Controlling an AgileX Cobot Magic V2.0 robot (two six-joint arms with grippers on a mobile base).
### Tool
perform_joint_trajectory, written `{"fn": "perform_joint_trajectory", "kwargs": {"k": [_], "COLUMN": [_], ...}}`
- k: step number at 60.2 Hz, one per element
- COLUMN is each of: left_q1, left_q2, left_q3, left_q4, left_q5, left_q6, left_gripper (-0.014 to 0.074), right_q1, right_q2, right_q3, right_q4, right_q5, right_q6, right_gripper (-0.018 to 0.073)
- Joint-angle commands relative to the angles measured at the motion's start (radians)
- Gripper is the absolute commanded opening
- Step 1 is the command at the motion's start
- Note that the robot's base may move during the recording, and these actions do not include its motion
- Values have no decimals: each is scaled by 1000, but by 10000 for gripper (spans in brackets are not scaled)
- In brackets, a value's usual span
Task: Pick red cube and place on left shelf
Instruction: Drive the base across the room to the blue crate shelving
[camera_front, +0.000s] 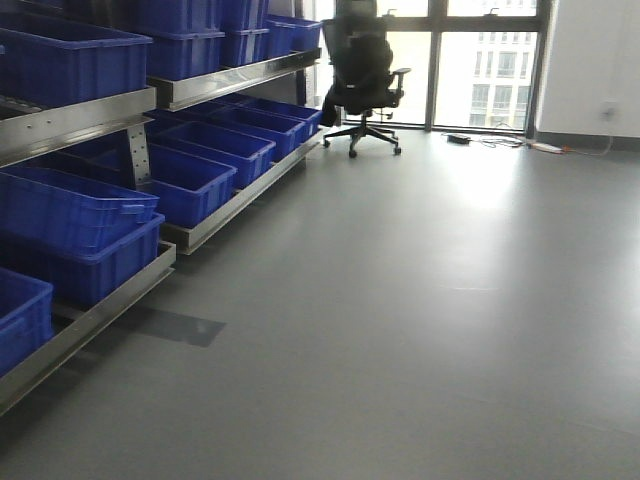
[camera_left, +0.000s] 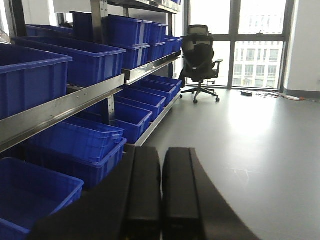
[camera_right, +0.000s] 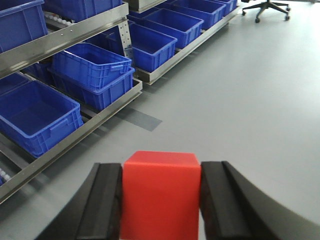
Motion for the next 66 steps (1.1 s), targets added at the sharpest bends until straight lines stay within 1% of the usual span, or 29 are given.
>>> {"fn": "perform_joint_trajectory", "kwargs": {"k": [1, 66], "left_q1": [0, 0], "left_q2": [-15, -15], "left_q3": [25, 25], "left_q4": [0, 0], "left_q5": [-83, -83], "left_q6": [0, 0], "left_gripper": [102, 102], "right_q1": [-6, -6], "right_q2": [3, 3], "right_q3": [-29, -29], "right_q4": [-5, -5], "right_q5": [-89, -89], "right_q6": [-3, -3], "right_gripper": [57, 57]}}
